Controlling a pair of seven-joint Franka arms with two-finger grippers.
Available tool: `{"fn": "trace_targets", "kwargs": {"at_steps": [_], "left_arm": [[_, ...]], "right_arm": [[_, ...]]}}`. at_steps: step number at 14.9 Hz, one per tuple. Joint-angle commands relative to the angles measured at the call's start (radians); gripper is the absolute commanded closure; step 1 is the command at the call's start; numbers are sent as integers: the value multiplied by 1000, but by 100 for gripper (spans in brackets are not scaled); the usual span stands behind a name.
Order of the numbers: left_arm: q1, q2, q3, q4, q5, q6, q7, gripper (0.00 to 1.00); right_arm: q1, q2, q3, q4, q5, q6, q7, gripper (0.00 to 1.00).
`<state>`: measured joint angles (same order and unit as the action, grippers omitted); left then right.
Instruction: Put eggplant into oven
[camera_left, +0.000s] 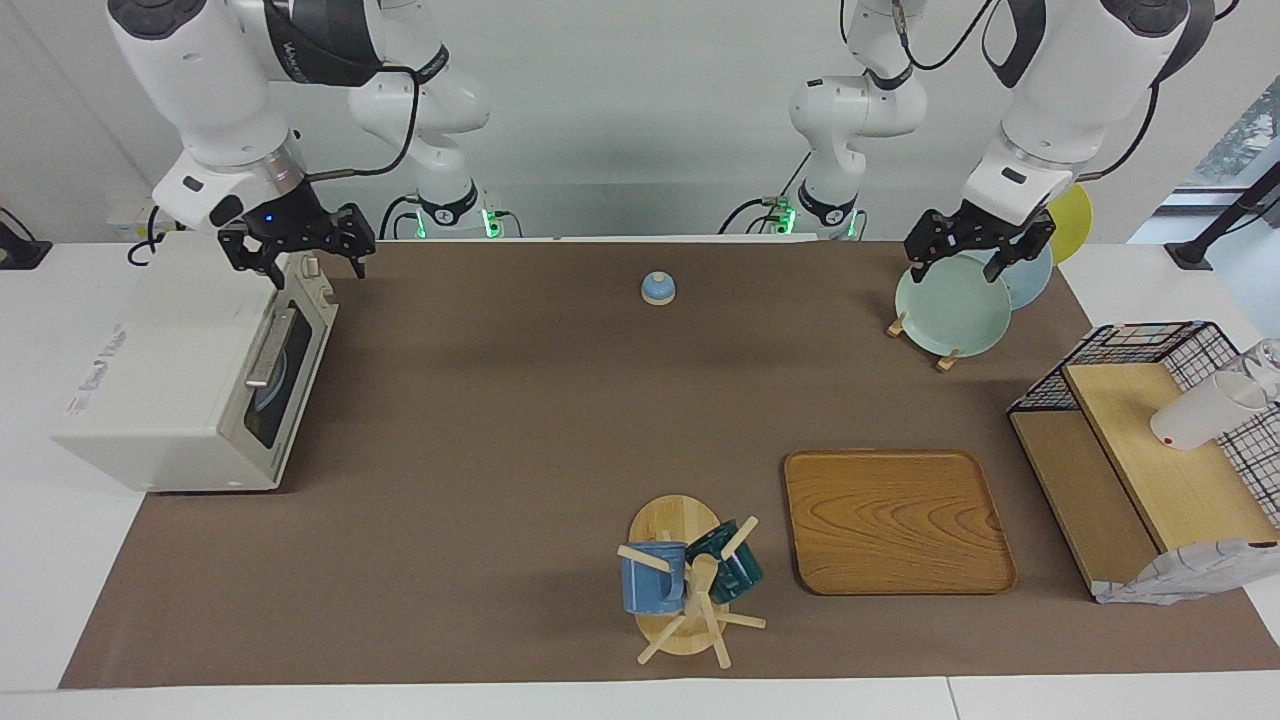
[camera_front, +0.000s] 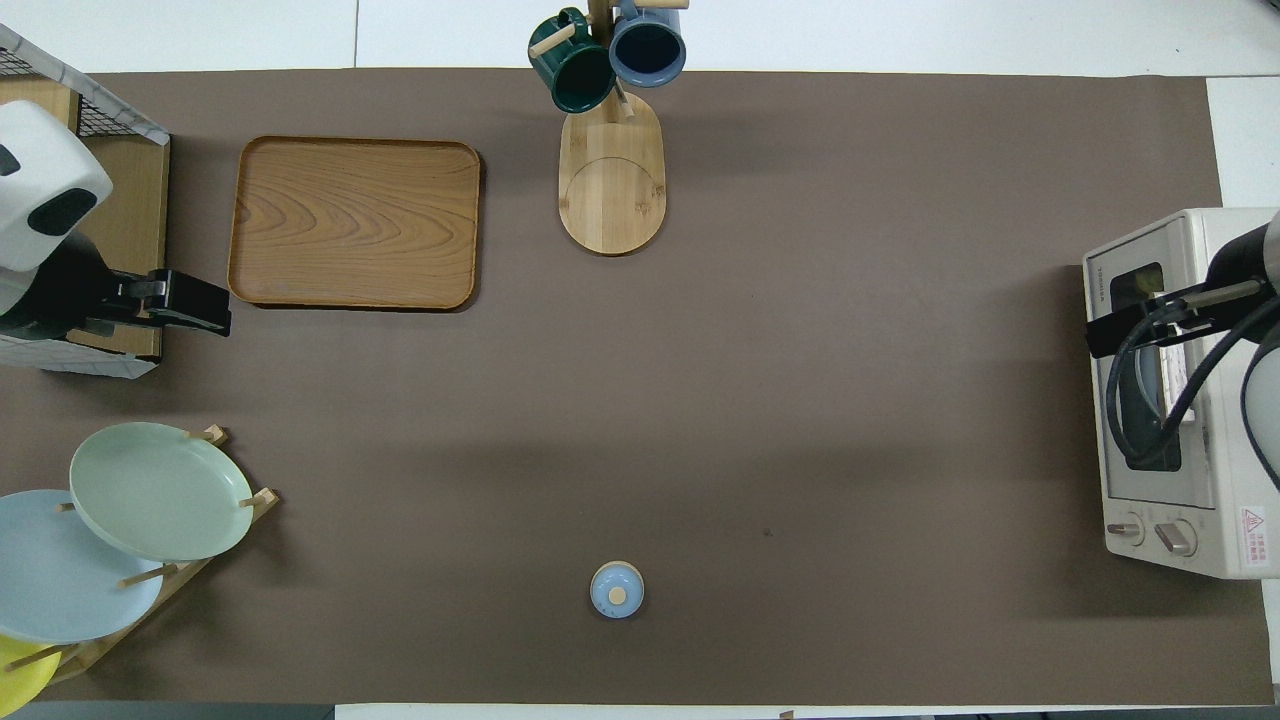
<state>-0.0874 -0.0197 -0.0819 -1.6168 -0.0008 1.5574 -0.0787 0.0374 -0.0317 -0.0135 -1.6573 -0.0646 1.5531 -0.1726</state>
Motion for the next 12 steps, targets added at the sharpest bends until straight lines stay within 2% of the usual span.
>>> {"fn": "trace_targets", "kwargs": {"at_steps": [1,12], "left_arm": [[3,-25,-1,-23,-2,12,5,0],[8,-25,-1,-23,-2,13,5,0]], "right_arm": [[-5,4,13,16,-17,-18,24,0],[-8,-4,9,14,2,-30,25,0]]}}
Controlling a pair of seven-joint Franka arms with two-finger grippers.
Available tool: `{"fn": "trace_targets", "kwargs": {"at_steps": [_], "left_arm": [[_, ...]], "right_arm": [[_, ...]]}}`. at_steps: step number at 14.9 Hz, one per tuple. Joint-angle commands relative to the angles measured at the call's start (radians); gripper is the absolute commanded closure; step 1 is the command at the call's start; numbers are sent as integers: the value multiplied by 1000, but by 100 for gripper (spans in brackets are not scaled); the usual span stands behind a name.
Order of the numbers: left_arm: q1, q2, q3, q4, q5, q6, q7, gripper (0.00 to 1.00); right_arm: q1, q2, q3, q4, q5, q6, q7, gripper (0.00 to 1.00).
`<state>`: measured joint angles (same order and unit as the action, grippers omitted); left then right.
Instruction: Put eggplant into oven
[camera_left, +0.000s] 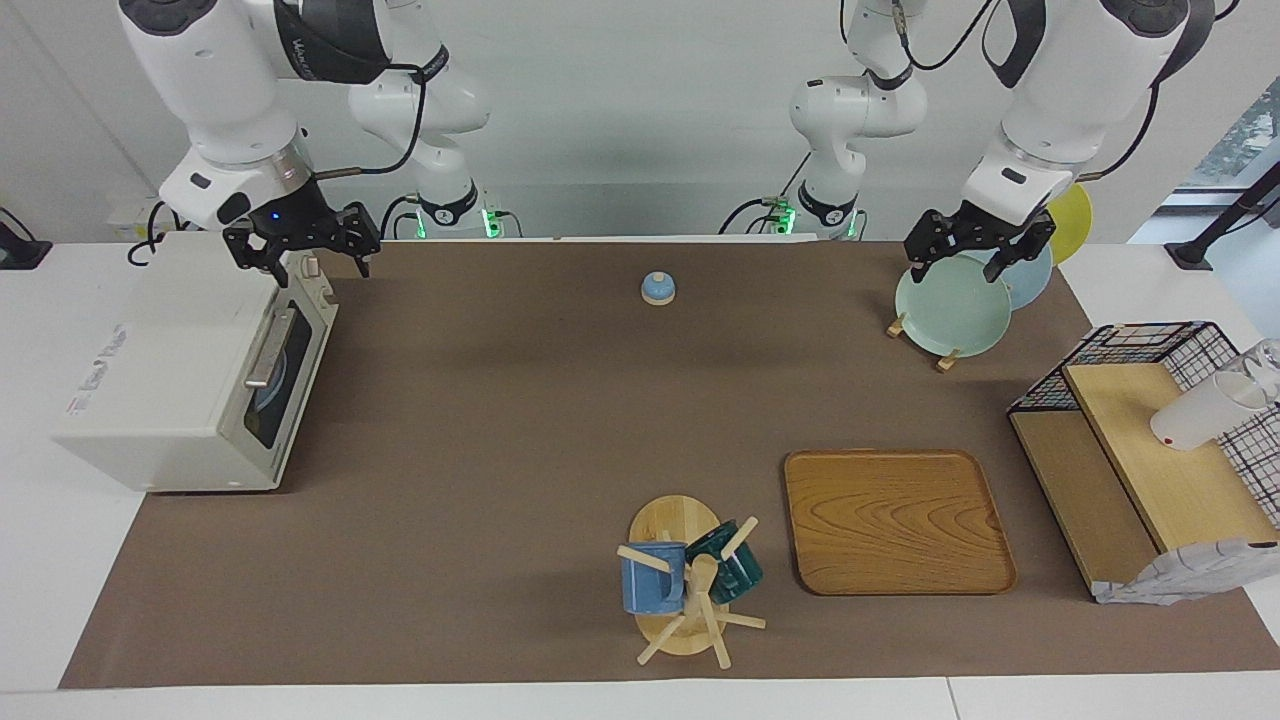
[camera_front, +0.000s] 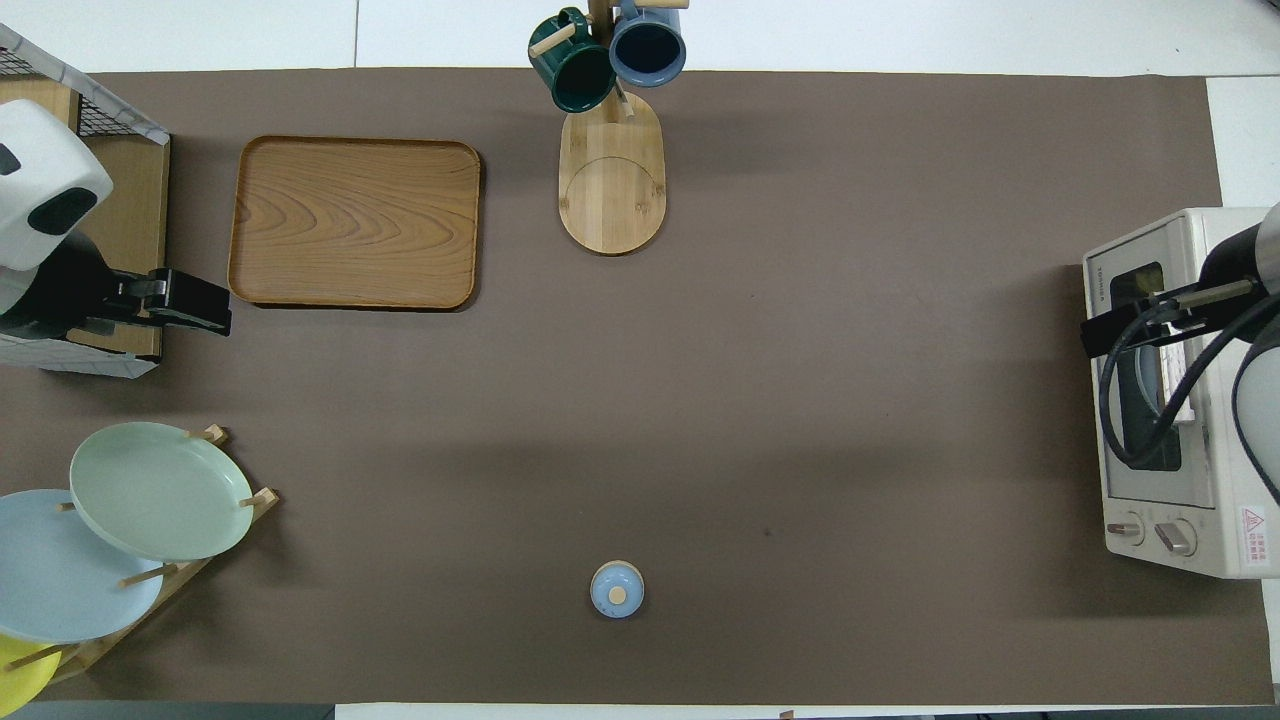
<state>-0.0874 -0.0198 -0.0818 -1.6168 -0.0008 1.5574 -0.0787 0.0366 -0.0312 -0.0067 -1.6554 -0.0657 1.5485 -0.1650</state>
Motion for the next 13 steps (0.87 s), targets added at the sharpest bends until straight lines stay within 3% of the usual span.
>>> {"fn": "trace_targets", "kwargs": {"at_steps": [1,13], "left_arm": [[6,-25,-1,-23,-2,13,4,0],[6,-25,-1,-23,-2,13,4,0]], "right_arm": [[-7,-4,1,13,9,-33,24,0],[-29,-1,4,19,21,-30,87,0]]}}
